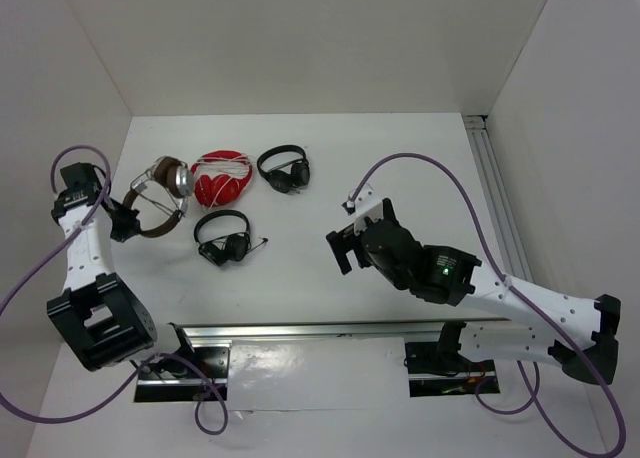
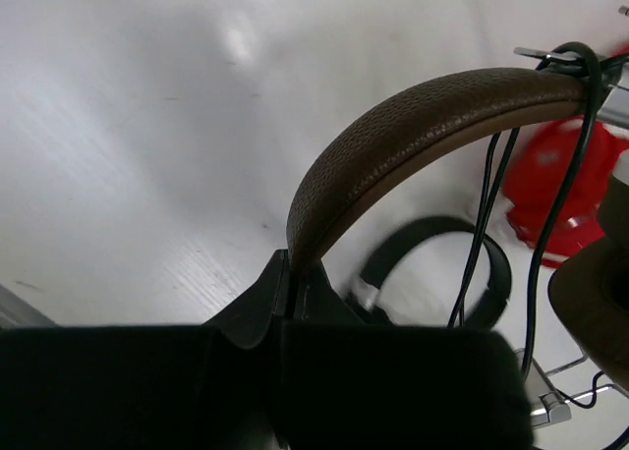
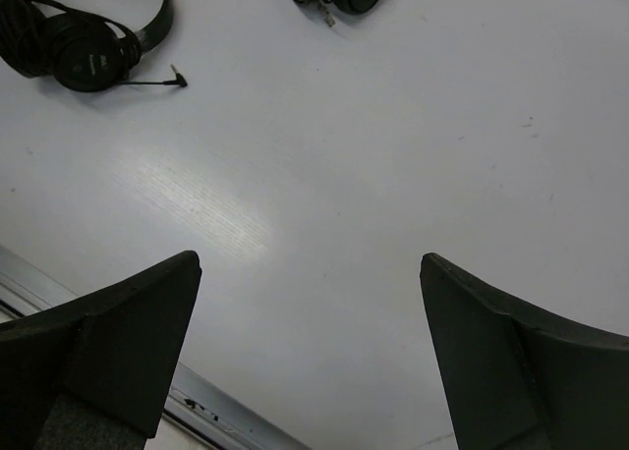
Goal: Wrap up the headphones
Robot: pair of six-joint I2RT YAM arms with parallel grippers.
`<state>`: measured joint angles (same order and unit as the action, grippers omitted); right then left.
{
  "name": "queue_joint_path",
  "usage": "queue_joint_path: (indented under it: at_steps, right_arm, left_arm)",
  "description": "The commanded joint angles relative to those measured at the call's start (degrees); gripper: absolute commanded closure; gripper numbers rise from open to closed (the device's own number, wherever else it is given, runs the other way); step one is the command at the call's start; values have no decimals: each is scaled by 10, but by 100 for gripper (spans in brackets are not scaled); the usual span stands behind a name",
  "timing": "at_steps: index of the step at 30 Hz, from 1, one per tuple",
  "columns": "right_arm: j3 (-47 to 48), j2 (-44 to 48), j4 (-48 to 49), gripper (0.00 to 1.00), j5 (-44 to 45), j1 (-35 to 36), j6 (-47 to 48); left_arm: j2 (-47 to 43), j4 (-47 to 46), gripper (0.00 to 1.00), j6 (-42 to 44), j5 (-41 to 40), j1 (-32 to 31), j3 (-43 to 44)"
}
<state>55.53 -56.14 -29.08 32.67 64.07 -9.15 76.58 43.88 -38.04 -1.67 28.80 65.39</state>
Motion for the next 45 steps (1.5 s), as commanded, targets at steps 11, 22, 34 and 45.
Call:
queue_joint_path:
  at_steps: [11, 22, 34, 45]
  right_arm:
    - [-1, 15, 53, 0, -23, 43, -11]
    - [-1, 9, 63, 0, -23, 73, -17]
    - [16, 9, 63, 0, -18, 90, -17]
    - [39, 9, 52, 0, -8, 105, -22]
  left_arm:
    - [62, -84, 100, -143, -66, 77, -66]
    - [166, -129, 86, -116, 0, 77, -66]
    - [140, -129, 39, -99, 54, 77, -72]
    - [-12, -100, 0, -105, 0, 23, -81]
